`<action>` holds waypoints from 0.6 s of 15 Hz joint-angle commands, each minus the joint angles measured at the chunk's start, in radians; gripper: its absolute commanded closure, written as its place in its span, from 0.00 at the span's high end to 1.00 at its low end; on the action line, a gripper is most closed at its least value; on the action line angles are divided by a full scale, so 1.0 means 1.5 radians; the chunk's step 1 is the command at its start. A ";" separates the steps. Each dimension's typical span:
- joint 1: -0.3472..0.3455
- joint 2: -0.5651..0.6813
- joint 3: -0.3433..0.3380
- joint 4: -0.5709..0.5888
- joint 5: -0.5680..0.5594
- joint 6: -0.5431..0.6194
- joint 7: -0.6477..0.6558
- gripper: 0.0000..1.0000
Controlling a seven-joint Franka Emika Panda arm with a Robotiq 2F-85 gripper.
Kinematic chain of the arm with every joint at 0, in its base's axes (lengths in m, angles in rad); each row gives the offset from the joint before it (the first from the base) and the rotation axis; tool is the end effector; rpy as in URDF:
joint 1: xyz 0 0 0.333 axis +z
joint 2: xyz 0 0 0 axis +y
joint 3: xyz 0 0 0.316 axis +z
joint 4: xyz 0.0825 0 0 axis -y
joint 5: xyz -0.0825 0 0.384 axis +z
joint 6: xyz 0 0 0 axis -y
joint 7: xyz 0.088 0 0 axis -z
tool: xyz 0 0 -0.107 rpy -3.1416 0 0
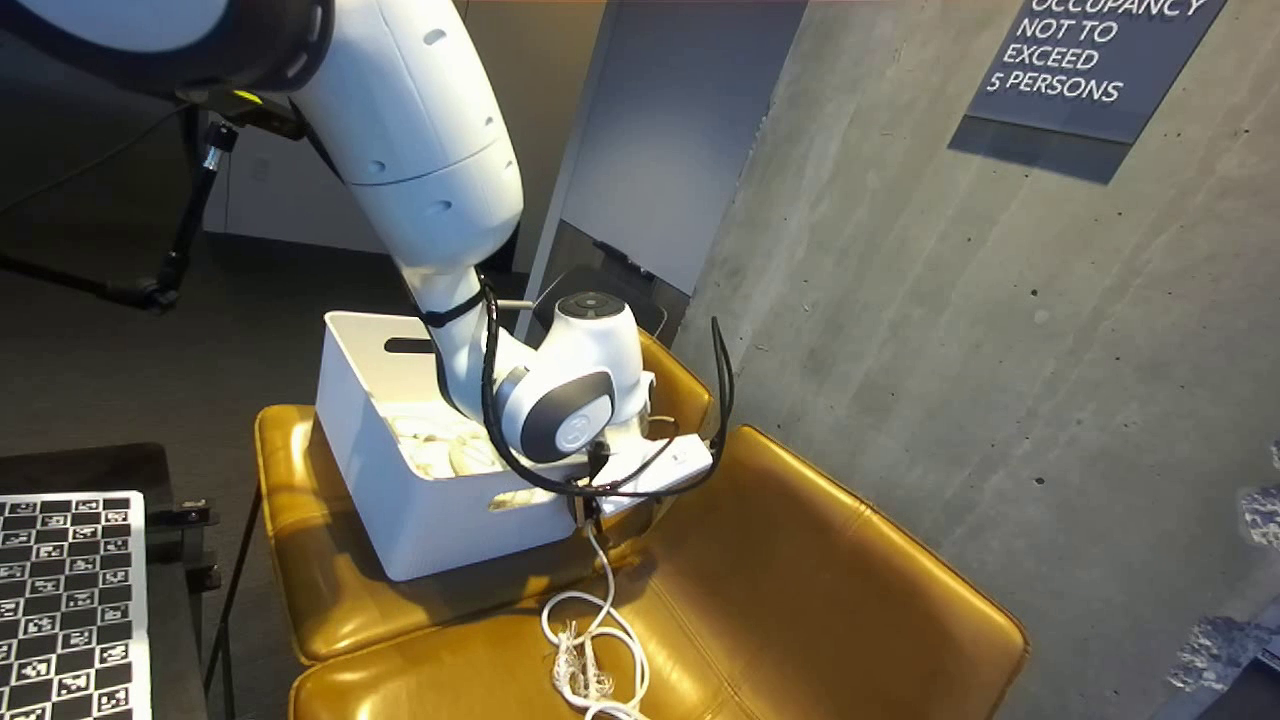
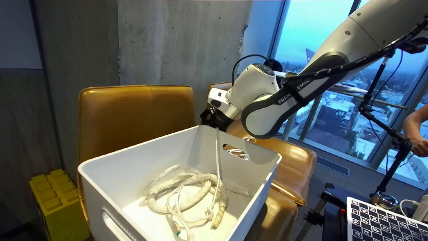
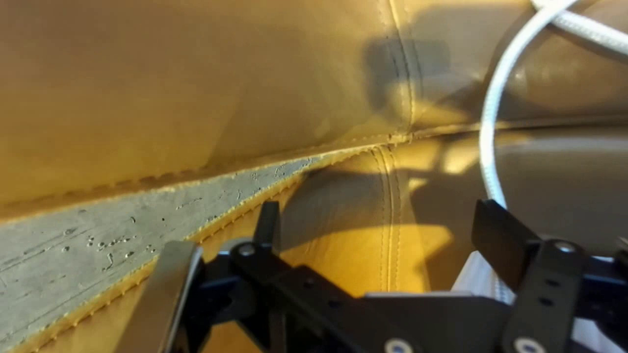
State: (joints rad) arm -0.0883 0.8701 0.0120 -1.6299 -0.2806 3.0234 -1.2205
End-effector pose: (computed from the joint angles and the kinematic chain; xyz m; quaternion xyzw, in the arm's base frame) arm 0.7175 -0.0356 0.1652 0.7360 0.6246 0.1756 0.1933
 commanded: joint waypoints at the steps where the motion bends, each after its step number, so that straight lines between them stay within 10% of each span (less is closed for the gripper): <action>1: 0.014 -0.018 -0.019 -0.003 -0.032 0.008 0.028 1.00; 9: 0.019 -0.069 -0.057 -0.080 -0.070 0.023 0.045 1.00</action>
State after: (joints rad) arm -0.0737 0.8291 -0.0430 -1.6643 -0.3453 3.0301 -1.1936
